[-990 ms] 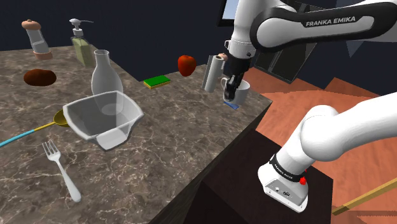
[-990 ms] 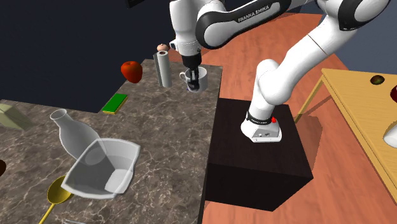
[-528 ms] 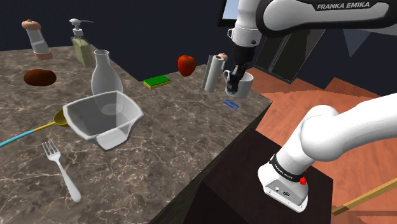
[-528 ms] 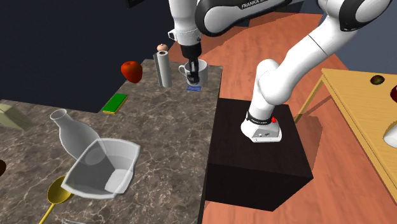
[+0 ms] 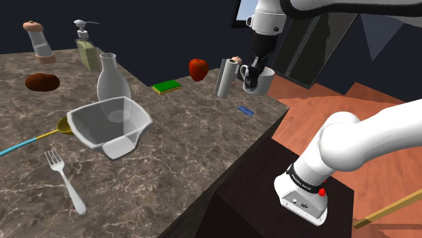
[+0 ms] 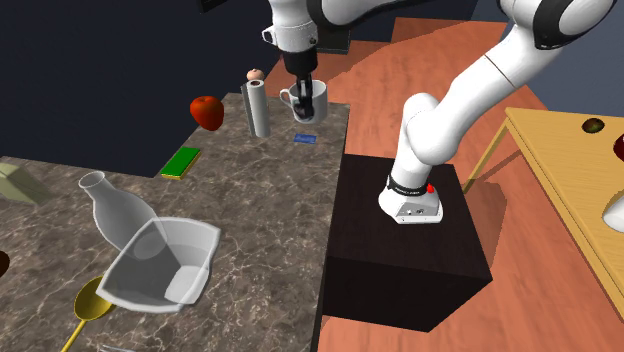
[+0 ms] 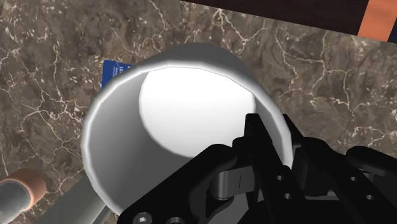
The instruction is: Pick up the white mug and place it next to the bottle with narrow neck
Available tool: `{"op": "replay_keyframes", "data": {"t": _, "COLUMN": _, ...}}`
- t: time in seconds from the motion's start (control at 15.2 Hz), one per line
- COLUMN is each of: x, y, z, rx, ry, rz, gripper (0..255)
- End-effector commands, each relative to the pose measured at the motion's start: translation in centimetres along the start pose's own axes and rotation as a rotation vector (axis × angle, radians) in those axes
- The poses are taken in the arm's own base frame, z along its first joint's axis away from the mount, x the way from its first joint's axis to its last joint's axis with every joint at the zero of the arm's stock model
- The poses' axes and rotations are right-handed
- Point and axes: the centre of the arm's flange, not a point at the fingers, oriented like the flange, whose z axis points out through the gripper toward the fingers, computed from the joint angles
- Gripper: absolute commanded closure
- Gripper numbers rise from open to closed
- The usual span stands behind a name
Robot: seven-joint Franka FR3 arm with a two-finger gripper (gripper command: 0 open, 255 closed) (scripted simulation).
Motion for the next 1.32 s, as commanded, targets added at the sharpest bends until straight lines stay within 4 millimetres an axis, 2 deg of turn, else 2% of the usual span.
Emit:
{"op": "replay_keyframes", "data": {"t": 0.0, "x": -0.1, "y": 0.1, "z": -1.1, "rx": 0.000, "ry": 0.000, "rz": 0.000, "gripper": 255}}
{"op": "replay_keyframes", "data": {"t": 1.25, "x": -1.3, "y": 0.8, "z": -11.1, "rx": 0.000, "ry": 0.000, "rz": 0.000, "gripper": 255}}
